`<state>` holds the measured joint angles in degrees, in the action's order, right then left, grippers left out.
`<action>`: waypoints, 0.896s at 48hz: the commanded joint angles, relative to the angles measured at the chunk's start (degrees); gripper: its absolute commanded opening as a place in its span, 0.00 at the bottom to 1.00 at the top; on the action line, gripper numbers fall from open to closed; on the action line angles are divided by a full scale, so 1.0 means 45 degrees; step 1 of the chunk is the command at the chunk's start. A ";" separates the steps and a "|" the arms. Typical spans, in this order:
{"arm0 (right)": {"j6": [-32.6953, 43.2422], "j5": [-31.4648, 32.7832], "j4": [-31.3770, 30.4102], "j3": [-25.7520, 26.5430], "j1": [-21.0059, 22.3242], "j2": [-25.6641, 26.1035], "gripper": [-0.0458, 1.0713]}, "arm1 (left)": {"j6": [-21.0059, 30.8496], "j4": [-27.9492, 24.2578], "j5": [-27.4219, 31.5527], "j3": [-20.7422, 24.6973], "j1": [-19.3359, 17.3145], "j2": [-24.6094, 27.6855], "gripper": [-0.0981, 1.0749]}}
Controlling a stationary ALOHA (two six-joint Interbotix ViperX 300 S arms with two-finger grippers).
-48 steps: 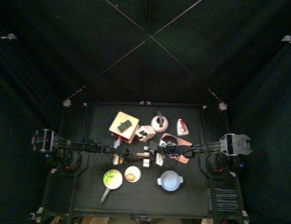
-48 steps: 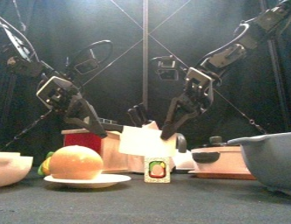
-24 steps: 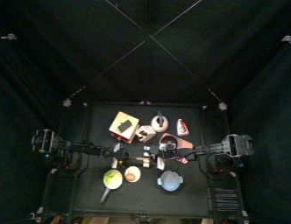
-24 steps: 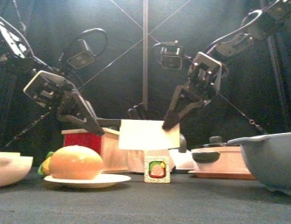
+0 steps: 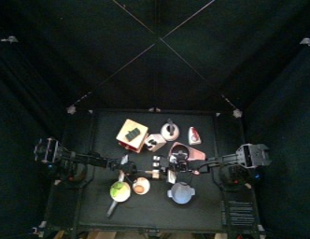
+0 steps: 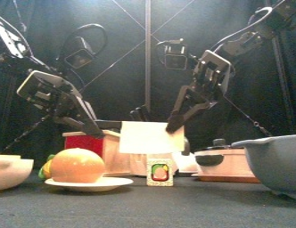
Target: Cut sushi roll
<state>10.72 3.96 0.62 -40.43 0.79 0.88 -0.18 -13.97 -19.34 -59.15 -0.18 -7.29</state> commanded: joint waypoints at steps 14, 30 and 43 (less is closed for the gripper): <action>0.0039 0.0020 0.0059 0.0098 0.0098 -0.0078 0.42 | -0.0039 0.0020 -0.0039 0.0195 0.0000 0.0313 0.43; 0.0039 -0.0020 0.0137 0.0156 0.0098 -0.0469 0.42 | -0.0039 0.0039 -0.0039 0.0215 -0.0020 0.0625 0.43; 0.0039 -0.0039 0.0508 0.0313 0.0098 -0.1191 0.42 | -0.0039 0.0039 0.0078 0.0313 -0.0020 0.1328 0.43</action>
<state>10.72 3.60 2.55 -39.29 0.79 -4.22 -0.26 -13.71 -19.25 -58.71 -0.44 -1.76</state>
